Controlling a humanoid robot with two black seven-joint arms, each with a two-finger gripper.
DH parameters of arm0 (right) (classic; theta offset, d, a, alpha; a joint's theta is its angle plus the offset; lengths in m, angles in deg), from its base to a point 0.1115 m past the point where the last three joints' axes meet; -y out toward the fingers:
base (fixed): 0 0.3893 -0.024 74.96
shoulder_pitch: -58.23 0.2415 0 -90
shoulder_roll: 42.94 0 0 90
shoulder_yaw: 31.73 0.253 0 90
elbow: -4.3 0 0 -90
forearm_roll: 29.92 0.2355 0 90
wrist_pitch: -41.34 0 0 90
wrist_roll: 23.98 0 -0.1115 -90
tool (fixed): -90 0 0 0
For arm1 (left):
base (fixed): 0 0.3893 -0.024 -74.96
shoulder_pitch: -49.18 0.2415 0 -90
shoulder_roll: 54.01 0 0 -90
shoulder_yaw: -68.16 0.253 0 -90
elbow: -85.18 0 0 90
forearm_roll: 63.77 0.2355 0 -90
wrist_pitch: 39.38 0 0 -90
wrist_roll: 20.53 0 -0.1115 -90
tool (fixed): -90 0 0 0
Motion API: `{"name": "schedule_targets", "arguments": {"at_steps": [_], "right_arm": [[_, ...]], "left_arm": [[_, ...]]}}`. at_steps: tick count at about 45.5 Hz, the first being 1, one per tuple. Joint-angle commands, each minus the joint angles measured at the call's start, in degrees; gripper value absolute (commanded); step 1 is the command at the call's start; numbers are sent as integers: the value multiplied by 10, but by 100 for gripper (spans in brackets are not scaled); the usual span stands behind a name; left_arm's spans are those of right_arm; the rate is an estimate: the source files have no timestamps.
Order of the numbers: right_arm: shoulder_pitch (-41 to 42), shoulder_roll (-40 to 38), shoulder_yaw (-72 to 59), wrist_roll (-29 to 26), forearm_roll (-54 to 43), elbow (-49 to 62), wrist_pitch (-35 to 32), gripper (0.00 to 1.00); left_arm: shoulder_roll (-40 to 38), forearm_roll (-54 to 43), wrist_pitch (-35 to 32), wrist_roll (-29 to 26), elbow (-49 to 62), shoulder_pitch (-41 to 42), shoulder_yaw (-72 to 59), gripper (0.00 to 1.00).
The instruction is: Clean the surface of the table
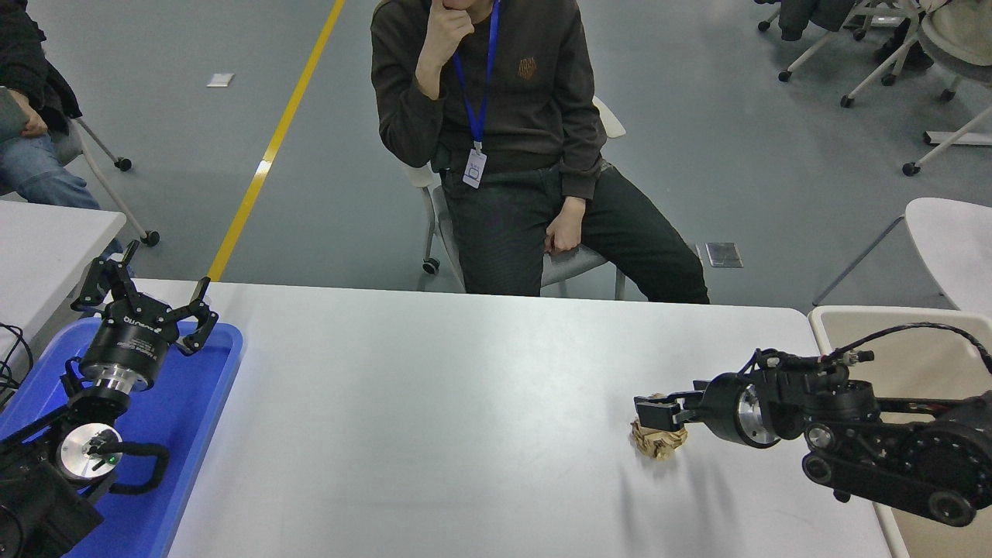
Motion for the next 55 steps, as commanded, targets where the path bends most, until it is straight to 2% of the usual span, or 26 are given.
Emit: {"name": "schedule_targets", "arguments": {"at_steps": [1,20,46,55], "right_arm": [[-21,36,-15,-6,-2,47,22,100],[-55,67,-76,-4,-18,117,124,100],[-49,98,-67,4,-13,118,131,100],[-52,111,-58,53,8,134,131,98]], "left_arm": [[0,0,0,0,0,0,0,100],[0,0,0,0,0,0,0,100],[0,0,0,0,0,0,0,100],[0,0,0,0,0,0,0,100]]}}
